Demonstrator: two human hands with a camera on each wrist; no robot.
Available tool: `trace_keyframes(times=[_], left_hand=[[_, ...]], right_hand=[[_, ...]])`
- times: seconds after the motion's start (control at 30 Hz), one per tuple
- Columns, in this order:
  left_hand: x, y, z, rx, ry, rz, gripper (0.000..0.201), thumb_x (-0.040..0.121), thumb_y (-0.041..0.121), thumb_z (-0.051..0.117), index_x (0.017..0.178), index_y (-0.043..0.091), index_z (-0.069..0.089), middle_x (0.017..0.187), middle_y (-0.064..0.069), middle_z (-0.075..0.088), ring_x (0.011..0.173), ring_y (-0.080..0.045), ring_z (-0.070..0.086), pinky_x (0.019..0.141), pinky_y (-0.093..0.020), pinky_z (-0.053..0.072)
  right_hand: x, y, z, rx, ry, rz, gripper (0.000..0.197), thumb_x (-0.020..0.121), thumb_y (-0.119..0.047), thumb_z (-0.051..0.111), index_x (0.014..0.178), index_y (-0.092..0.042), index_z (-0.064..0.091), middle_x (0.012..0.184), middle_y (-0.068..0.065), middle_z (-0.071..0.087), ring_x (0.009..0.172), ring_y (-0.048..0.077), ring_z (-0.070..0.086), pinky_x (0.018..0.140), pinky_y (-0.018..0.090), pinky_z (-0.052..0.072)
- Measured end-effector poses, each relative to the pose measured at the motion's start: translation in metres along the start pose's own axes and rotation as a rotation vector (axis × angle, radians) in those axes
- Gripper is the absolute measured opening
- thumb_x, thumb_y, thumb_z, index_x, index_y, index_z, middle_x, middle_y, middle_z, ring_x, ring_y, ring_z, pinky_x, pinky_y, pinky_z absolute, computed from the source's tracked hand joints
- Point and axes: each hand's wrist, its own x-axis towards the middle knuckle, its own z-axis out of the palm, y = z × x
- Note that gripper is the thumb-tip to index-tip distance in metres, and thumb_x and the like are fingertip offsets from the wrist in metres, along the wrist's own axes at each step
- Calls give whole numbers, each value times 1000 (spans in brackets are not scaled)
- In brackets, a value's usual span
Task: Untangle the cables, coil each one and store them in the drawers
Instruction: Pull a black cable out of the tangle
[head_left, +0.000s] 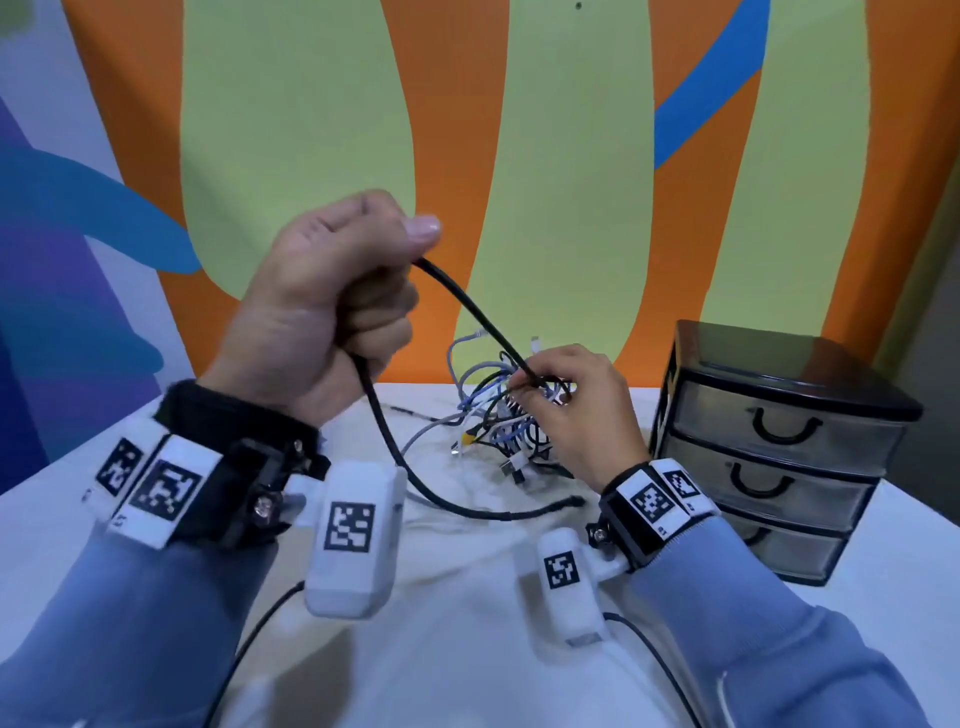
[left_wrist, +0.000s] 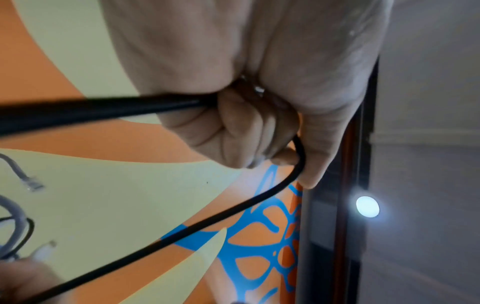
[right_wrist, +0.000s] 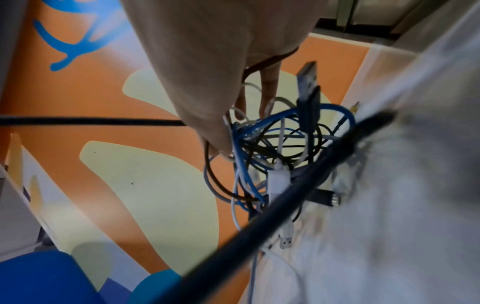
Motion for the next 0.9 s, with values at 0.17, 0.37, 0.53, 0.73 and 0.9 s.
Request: trace_keyframes(times=[0.17,0.37,0.53,0.73,0.9], left_hand=[[3,11,-41,-160,242,-25,48,94,13,57,68,28,20,55,10,10,46,-13,7,37,-22,11],[12,-19,-51,972,103,-225,12,94,16,75,82,12,77,71,1,66,63,-19,56,59,-23,43],[8,-36,-15,1025,-62,-188,8,95,27,76,90,23,80,80,10,75,75,-5,65,70,-20,46],[2,-75,32,1282,-174,-43,45,85,75,69,83,29,66,66,10,62,64,-6,58,59,-32,39],[2,-84,26,1448,-22,222,40,93,64,64,109,29,55,106,8,52,101,-19,49,79,-39,43]], right_hand=[[2,3,-5,-73,108,40,34,88,-13,82,85,-45,72,104,-12,69,108,20,62,91,38,54],[1,1,-9,-89,203,19,48,88,8,73,79,-39,79,102,-7,69,98,13,53,81,0,35],[0,-8,-7,-94,176,25,51,80,12,74,74,-39,77,101,-10,69,102,13,53,81,4,35],[-6,-16,-9,-57,73,-102,26,72,1,75,77,-25,79,102,-10,73,106,19,61,82,40,53],[-6,-25,-11,101,63,28,31,66,-13,60,83,-28,83,85,-6,77,83,19,71,72,41,58]])
